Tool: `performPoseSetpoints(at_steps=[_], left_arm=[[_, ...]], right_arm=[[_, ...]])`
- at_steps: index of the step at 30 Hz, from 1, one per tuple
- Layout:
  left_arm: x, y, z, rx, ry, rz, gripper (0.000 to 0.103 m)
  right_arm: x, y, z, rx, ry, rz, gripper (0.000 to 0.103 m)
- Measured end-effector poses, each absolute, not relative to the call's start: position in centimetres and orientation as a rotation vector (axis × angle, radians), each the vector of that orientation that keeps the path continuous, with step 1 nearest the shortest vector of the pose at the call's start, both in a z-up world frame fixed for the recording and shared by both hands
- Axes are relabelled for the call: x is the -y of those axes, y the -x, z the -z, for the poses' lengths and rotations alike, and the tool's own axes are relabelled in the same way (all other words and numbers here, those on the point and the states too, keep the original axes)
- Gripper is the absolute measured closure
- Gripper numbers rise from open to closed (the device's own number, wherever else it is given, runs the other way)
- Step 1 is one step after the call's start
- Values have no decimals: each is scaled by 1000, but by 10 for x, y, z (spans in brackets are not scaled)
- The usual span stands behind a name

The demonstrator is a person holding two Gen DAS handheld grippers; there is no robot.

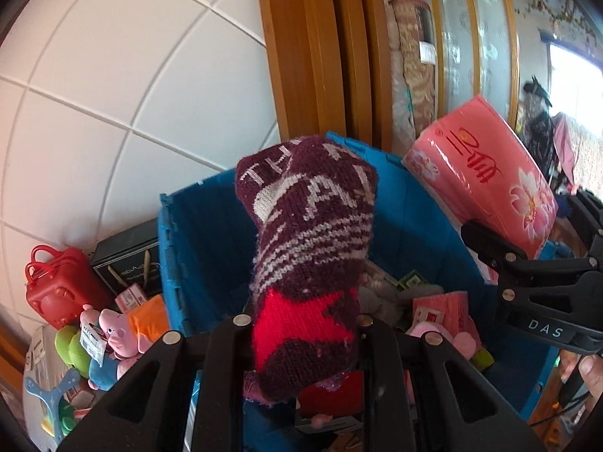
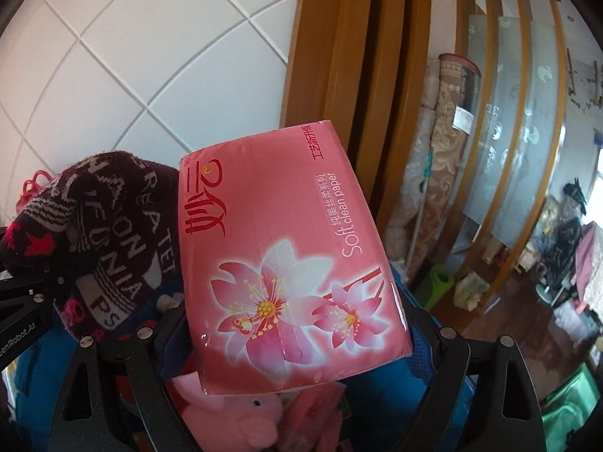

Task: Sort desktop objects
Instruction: 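Carry the sock and pink tissue pack into the blue crate and release both, then return both tools from the crate to the pile on the table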

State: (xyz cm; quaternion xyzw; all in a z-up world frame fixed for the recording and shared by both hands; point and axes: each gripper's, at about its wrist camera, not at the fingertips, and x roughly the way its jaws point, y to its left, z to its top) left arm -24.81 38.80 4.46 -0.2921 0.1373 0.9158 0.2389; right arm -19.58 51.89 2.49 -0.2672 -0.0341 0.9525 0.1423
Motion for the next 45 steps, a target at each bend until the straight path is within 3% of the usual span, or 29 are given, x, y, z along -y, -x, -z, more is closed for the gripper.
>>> performPoseSetpoints(at_steps=[18, 21, 24, 26, 28, 34, 45], left_arm=[[-415, 285, -34, -410, 895, -2520, 79], [-414, 285, -33, -419, 903, -2523, 71], [-412, 279, -36, -447, 844, -2572, 54], [-410, 275, -40, -445, 811, -2589, 36], [-405, 271, -43, -439, 777, -2604, 31], [-395, 259, -53, -446, 713, -2655, 31], [-349, 235, -62, -287, 706, -2624, 31]], right_arm=[[-544, 230, -10, 165, 920, -2725, 12], [-543, 227, -11, 185, 907, -2721, 12], [-542, 224, -14, 196, 883, -2722, 12], [-541, 225, -15, 208, 878, -2715, 6], [-538, 224, -15, 220, 864, -2710, 0], [-537, 221, -13, 233, 842, -2696, 0], [-512, 190, -31, 234, 740, -2734, 0]])
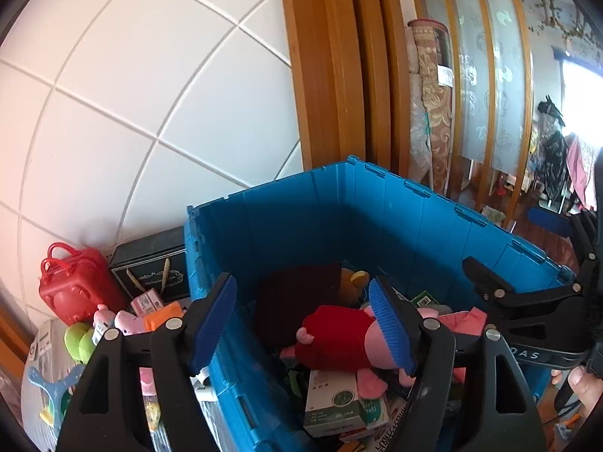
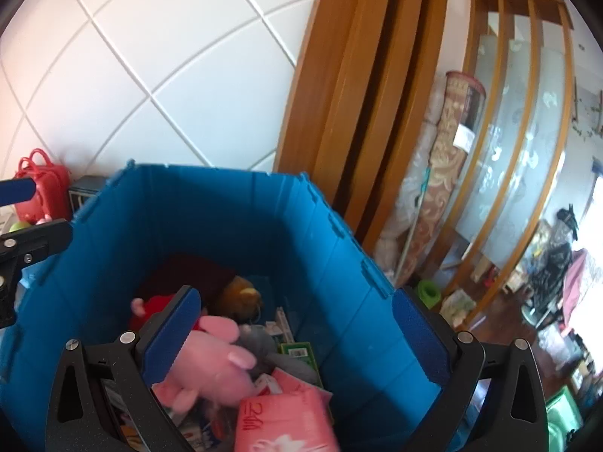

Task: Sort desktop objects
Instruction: 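Return both tools from the crate to the pile on the table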

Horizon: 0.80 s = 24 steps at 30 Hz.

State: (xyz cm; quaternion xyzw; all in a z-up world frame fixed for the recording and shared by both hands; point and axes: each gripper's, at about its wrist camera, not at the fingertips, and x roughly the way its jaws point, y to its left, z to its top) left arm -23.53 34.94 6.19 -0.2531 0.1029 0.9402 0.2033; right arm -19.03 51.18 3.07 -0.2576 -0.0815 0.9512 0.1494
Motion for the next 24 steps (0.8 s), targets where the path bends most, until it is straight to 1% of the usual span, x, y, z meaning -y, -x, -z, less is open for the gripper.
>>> performPoseSetpoints(at_steps=[5, 8, 13, 17, 21, 22, 24], left_arm=[[-300, 224, -61, -104, 672, -2636, 31], [-263, 224, -52, -37, 665, -2714, 31], [-204, 236, -24, 1, 782, -2768, 31], [-150, 242, 2, 5, 854, -2837, 31], [-96, 245, 31, -8, 944, -2894, 31], [-83, 247, 39, -16, 967, -2906, 31], [-58, 250, 55, -27, 1012, -2928, 31]], right_arm=[[-480, 161, -48, 164, 645, -2800, 0], [-457, 148, -57, 91, 582, -2869, 0], [-410, 144, -58, -33, 558, -2992, 0], [-367, 160, -49, -73, 588, -3082, 0], [-321, 180, -33, -80, 669, -3131, 0], [-303, 184, -30, -6, 704, -3110, 0], [-281, 179, -32, 145, 592, -3064, 0]])
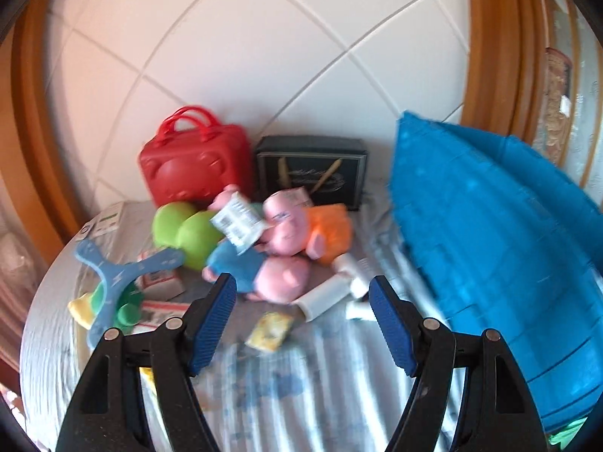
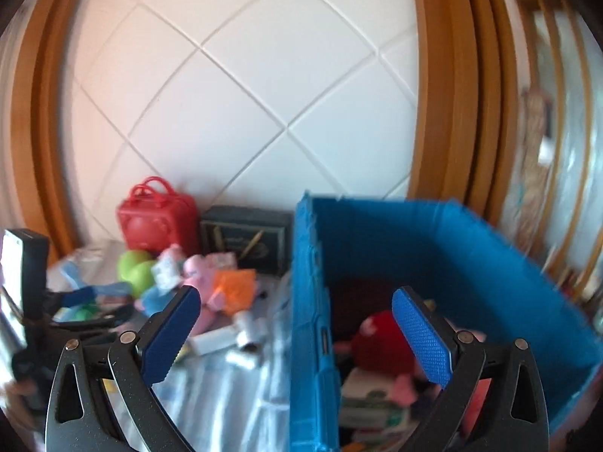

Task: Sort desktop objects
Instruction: 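Return both tools from the crate to the pile on the table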

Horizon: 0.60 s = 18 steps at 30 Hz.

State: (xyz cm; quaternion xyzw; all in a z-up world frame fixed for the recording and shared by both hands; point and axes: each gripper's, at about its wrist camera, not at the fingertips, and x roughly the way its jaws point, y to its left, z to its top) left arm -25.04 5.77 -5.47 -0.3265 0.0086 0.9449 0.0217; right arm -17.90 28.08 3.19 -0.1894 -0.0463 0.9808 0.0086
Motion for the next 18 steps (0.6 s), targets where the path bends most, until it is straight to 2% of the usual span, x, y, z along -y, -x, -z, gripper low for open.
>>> performPoseSetpoints(at_steps=[2, 8, 13, 18], left_arm=[[-34, 254, 68, -24, 1062, -2939, 31], [17, 276, 110, 16, 1162, -2928, 31], [23, 299, 148, -14, 1259, -2880, 31], [18, 332, 202, -5, 1366, -2744, 31]], right_arm=[[-260, 173, -35, 149, 527, -3099, 0], [-207, 209, 1, 54, 724, -3215, 0], [-174, 259, 81, 28, 987, -3171, 0], [-181, 303, 158, -49, 1200, -3040, 0]])
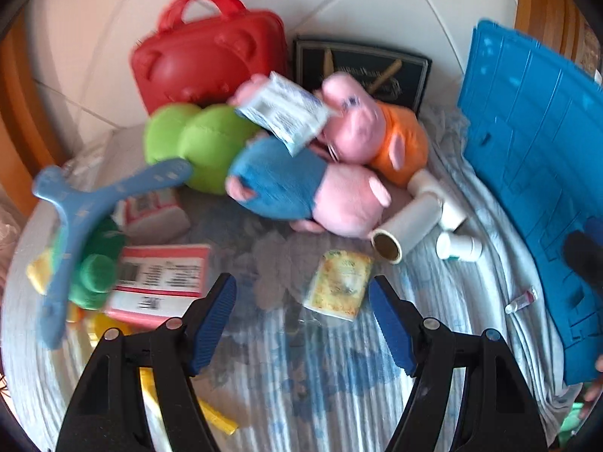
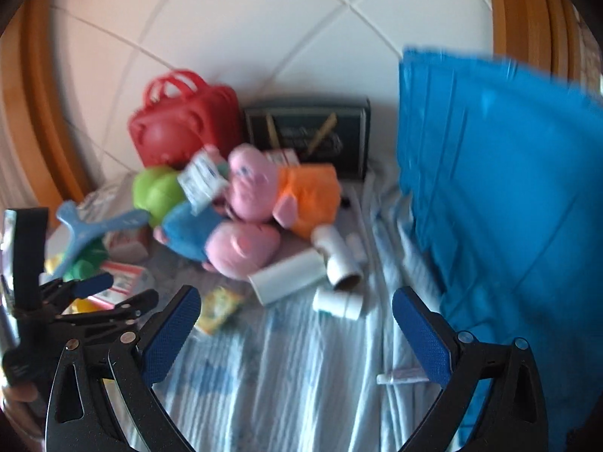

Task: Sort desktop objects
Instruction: 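Return both tools from the crate to the pile on the table, then grasp the yellow snack packet with the left tool while the right tool grasps the white pill bottle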

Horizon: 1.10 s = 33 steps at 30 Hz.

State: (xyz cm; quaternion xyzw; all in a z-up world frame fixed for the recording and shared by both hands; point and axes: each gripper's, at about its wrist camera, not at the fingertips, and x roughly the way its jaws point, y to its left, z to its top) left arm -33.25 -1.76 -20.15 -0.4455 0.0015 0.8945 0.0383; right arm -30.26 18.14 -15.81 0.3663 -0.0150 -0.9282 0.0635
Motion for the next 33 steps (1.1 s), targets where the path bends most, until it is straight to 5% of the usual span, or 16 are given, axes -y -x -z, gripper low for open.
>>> performPoseSetpoints(at_steps=[12, 18, 20, 21, 29, 31, 33], left_arm=[[-9, 391, 298, -16, 1599, -2550, 31], [-16, 385, 294, -70, 1535, -2585, 71], [-14, 383, 291, -38, 1528, -2600, 80], [-13, 382, 289, -25, 1528, -2602, 81], [-5, 353, 254, 2, 1458, -2665, 85], [-4, 342, 238, 7, 1419, -2692, 85], [-3, 332, 221, 22, 1368, -2716, 85]], right_arm=[[-207, 390, 259, 83, -1489, 2747, 0], [-211, 413, 289, 73, -1592, 2704, 0], [-206, 415, 293, 24, -1595, 2689, 16], [-204, 415, 293, 1, -1592, 2685, 40], [-211, 385, 258, 18, -1481, 2705, 44], [-211, 370, 241, 40, -1423, 2715, 76], [-209, 358, 227, 44, -1379, 2711, 78]])
